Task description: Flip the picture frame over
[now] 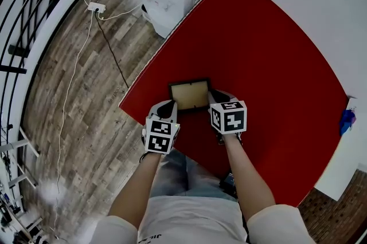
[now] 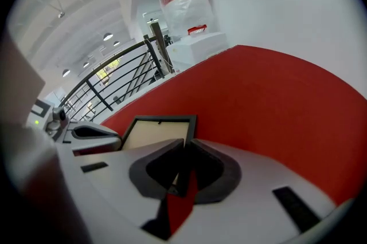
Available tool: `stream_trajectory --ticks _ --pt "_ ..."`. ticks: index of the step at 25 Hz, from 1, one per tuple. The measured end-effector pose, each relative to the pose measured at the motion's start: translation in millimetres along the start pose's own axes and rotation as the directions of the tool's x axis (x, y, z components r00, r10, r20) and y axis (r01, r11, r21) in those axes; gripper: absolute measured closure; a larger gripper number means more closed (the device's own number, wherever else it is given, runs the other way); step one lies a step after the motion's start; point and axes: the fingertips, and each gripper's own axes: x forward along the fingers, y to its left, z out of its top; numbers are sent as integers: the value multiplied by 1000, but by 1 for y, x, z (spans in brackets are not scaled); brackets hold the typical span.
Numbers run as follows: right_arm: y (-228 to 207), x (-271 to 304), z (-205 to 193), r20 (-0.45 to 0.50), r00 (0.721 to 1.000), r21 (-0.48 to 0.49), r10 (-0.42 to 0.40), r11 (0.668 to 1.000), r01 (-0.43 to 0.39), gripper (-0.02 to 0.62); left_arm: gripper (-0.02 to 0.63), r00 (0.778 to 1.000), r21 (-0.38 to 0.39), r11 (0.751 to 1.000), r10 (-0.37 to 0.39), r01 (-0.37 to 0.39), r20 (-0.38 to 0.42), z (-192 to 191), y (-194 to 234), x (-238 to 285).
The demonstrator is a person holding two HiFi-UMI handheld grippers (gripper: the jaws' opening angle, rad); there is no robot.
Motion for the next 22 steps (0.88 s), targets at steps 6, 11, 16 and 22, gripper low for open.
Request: stream_trajectory --ticks 6,11,16,22 --pt "-1 4 -2 -15 999 -75 -40 996 38 554 600 1000 8 1000 3 -3 4 2 1 1" --pt "-1 5 -3 -12 999 -75 -31 997 30 552 600 1000 8 1000 6 -6 -5 0 1 1" --pt "2 1 -2 11 998 -127 -59 990 60 552 598 1000 -9 1000 8 -8 5 3 1 -1" --pt "7 -20 3 39 996 -147 -81 985 86 552 598 999 -59 998 35 -33 34 16 6 -18"
